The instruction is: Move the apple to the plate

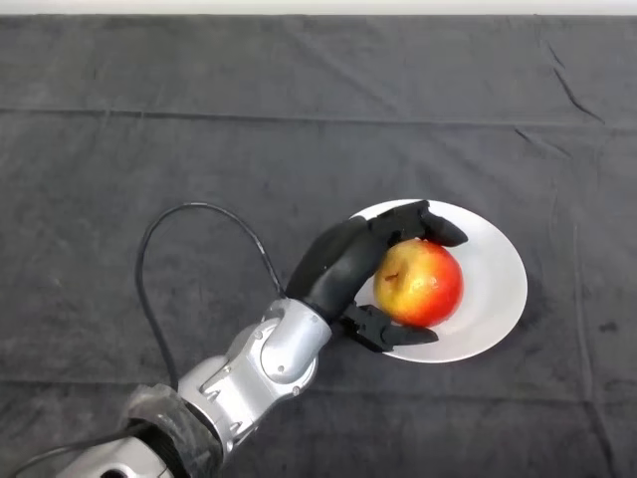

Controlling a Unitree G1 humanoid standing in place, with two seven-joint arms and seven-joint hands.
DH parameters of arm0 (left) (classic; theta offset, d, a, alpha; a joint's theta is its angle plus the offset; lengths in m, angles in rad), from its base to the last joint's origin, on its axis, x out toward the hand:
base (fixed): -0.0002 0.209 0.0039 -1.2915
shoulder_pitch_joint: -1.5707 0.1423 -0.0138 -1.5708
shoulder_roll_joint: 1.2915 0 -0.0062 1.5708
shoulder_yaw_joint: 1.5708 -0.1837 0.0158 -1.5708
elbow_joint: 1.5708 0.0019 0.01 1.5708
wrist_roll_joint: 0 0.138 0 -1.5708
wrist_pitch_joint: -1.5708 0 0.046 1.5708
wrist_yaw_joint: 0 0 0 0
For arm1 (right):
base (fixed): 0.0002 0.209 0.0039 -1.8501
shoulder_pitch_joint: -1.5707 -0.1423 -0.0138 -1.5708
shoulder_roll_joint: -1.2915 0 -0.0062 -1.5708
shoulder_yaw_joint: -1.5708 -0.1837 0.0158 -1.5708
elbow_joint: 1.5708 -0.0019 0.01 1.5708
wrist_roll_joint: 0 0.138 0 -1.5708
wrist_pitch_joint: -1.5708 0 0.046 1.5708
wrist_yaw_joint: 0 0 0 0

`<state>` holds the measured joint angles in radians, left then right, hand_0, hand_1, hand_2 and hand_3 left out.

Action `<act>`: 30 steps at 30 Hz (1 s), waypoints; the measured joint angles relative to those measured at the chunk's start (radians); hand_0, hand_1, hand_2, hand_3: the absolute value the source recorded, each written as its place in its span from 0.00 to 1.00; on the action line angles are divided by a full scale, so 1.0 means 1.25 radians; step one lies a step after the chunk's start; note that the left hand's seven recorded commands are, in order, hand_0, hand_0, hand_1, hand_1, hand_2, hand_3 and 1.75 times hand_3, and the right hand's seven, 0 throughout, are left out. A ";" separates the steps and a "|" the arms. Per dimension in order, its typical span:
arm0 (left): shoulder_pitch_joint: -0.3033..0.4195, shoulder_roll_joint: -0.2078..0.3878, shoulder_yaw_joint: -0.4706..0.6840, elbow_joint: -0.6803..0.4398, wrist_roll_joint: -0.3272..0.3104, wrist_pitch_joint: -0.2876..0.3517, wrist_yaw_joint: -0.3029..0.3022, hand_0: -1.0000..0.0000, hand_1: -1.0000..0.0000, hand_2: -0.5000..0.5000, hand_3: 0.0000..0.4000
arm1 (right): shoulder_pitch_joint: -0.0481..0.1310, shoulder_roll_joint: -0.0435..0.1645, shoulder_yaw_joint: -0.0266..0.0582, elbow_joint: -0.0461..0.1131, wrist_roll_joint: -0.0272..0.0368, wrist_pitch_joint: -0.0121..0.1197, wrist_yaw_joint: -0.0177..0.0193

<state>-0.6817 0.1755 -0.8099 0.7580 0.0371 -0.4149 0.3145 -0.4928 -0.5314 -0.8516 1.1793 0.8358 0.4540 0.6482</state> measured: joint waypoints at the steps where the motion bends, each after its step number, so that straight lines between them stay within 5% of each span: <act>1: -0.001 -0.001 -0.003 0.000 -0.006 0.000 0.000 0.00 1.00 0.00 1.00 | 0.000 0.000 0.0000 0.000 0.0000 0.000 0.0000; 3: -0.001 -0.001 -0.006 0.000 -0.010 0.000 0.000 0.03 1.00 0.01 0.97 | 0.000 0.000 0.0000 0.000 0.0000 0.000 0.0000; 6: -0.002 0.000 -0.007 0.000 -0.015 0.000 0.000 0.31 1.00 0.16 0.69 | 0.000 0.000 0.0000 0.000 0.0000 0.000 0.0000; 10: -0.002 0.000 -0.008 0.000 -0.025 0.000 0.000 1.00 1.00 0.50 0.00 | 0.000 0.000 0.0000 0.000 0.0000 0.000 0.0000; 30: -0.008 0.046 0.036 0.000 -0.052 -0.012 -0.027 1.00 1.00 0.50 0.00 | 0.000 0.000 0.0000 0.000 0.0000 0.000 0.0002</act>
<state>-0.6912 0.2332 -0.7647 0.7575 -0.0283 -0.4299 0.2802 -0.4928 -0.5314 -0.8516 1.1794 0.8358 0.4540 0.6484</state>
